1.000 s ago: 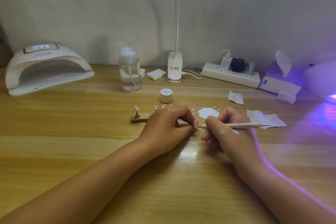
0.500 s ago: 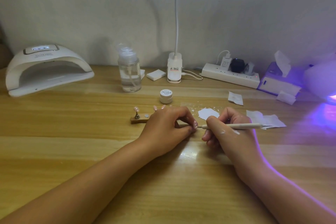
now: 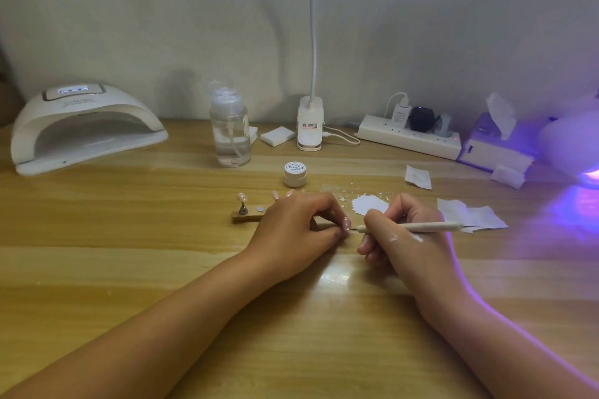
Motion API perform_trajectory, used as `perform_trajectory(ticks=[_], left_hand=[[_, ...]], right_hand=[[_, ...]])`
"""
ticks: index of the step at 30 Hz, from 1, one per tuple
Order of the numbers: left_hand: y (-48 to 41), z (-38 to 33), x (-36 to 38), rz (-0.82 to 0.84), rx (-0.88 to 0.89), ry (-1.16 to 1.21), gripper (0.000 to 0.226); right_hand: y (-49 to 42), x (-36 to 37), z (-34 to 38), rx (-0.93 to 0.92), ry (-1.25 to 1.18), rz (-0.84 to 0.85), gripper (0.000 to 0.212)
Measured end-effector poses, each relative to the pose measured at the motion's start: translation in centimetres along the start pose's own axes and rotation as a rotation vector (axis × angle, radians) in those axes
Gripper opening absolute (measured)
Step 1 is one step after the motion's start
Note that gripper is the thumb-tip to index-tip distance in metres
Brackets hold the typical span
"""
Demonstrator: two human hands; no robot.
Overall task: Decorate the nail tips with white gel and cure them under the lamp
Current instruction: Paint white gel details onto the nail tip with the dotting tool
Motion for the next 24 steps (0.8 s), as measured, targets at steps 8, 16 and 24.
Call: perform_trajectory(ticks=[8,16,24], left_hand=[[0.1,0.1,0.2,-0.011,-0.018,-0.050,0.024],[0.3,0.2,0.2,-0.017,-0.034,-0.040,0.017],[0.3,0.2,0.2,-0.011,-0.038,-0.046,0.013]], right_hand=[[-0.4,-1.6,0.4,-0.092,-0.011,-0.186,0.027],[-2.7,-5.0,-0.8,0.021,0.228,-0.171,0.012],[-2.6,-5.1,-0.6,0.008,0.253,-0.214,0.014]])
Point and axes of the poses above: each hand's wrist, its own y-axis away from the middle knuckle, its own x-axis out of the palm, z = x × y, the point moved 5 cm from there along -y, towards the middle knuckle, and after that the axes turned 12 degrees about y, right-handed, at the moved point
